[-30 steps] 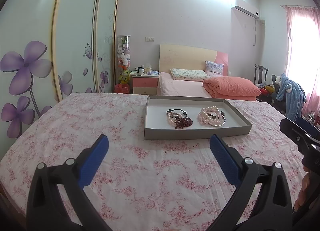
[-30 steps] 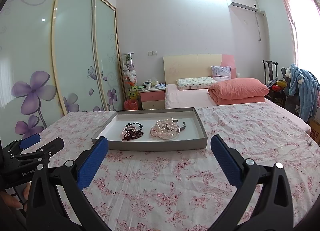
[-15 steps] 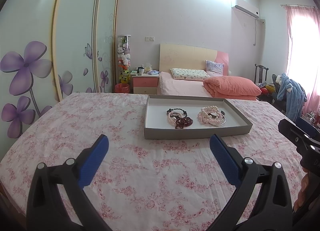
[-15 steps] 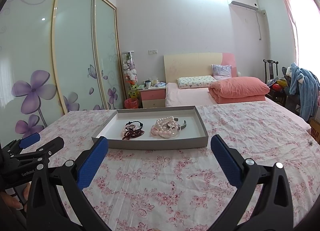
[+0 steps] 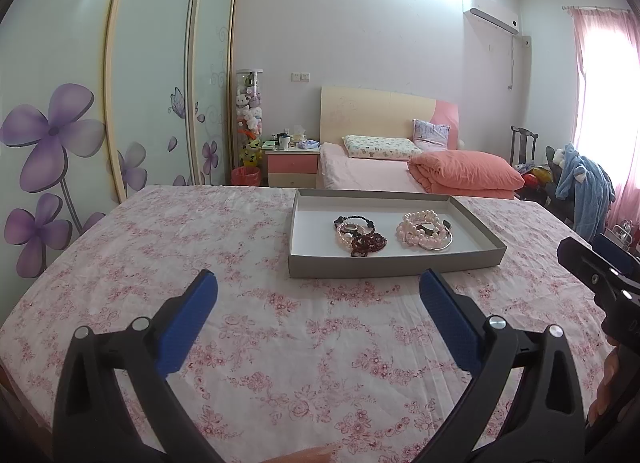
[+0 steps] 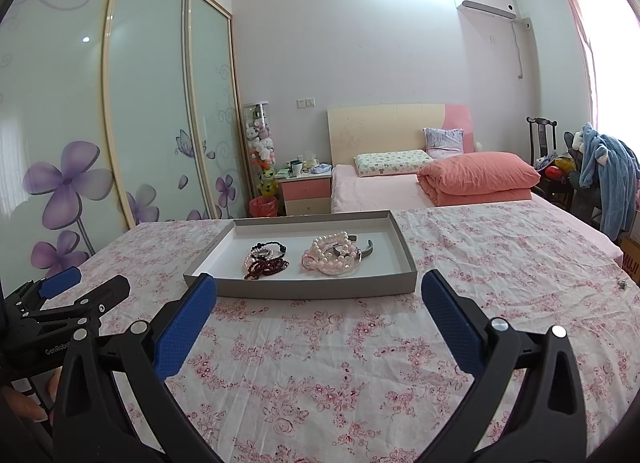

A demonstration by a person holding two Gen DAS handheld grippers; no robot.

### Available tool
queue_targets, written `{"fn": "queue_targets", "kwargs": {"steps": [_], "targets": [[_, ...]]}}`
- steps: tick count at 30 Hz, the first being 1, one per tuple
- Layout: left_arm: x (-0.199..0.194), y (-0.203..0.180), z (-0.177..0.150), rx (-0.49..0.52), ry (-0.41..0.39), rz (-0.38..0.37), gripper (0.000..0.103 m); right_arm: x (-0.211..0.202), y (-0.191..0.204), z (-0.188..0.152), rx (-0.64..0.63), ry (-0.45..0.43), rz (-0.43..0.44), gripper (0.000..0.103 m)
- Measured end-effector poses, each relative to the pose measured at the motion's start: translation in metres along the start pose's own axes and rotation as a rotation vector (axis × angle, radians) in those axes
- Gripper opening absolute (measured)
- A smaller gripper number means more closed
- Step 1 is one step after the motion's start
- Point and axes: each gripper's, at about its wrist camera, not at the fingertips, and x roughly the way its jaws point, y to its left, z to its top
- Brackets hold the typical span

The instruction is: Organize jewelry

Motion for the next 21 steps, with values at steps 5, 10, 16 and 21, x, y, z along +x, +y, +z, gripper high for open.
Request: {"fn": "queue_targets", "kwargs": {"steps": [5,10,16,21], "targets": [[-0.0002,-0.0003,0.0002,0.000,0.000,0.001,0.099,0.0000,-0.0003,0.0004,0.000,0.000,0.000,0.101],[0.0005,-0.0008,0.0004,0.001,-0.001,0.004,0.099,0.0001,-0.0003,0.0006,0.000,0.000,0.000,0.101],[0.0030,-0.0009,-0.0003,0.004,0.004,0.011,0.099,0.0013,0.0002,-0.0012,0.000,0.002,0.001,0.101],[0.0041,-0.0007,-0.0005,0.008,0.007,0.014,0.099,0.0013,0.0004,-0.0011,0.000,0.002,0.001,0.101]]}}
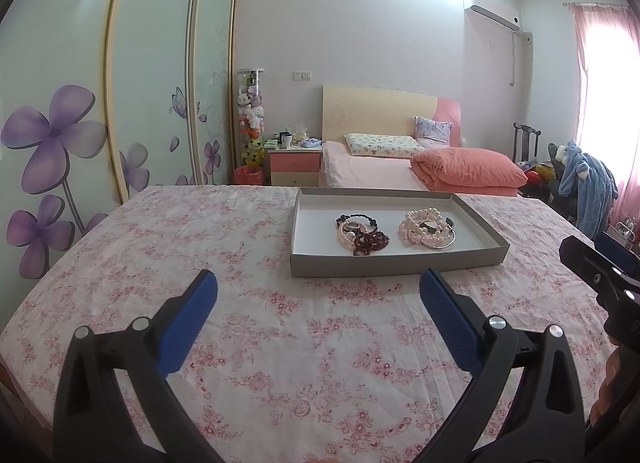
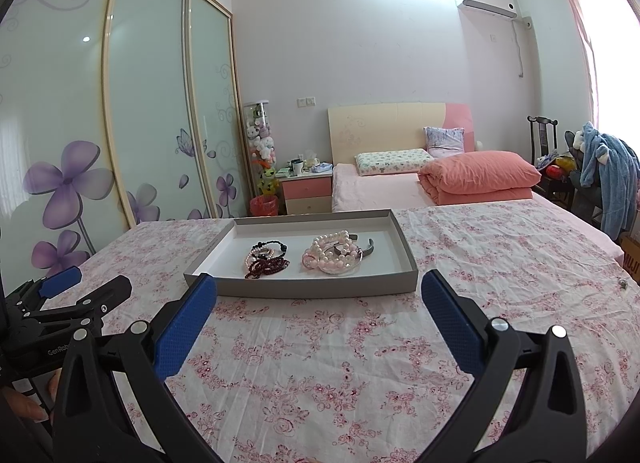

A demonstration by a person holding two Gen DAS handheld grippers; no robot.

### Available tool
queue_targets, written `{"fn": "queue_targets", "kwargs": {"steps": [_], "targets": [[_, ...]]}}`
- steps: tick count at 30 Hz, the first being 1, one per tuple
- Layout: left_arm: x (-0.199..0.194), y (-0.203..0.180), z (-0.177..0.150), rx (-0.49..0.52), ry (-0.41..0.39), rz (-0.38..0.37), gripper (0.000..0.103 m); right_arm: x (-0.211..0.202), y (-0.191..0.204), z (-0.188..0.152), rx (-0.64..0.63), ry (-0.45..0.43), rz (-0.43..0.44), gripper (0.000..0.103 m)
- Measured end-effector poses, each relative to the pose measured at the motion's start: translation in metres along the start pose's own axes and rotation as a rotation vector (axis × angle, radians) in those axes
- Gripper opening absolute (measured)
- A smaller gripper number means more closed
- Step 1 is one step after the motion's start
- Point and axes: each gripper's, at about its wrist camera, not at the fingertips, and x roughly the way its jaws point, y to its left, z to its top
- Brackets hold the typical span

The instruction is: Organize jewelry

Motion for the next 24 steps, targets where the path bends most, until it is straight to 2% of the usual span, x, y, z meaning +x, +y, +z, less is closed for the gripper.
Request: {"fn": "queue_targets", "kwargs": {"steps": [24], "targets": [[0.0020,0.0011,0.0001,0.002,-0.001,0.005,0.099,0.0016,0.0021,-0.0034,0.000,0.006,0.001,0.101]]}}
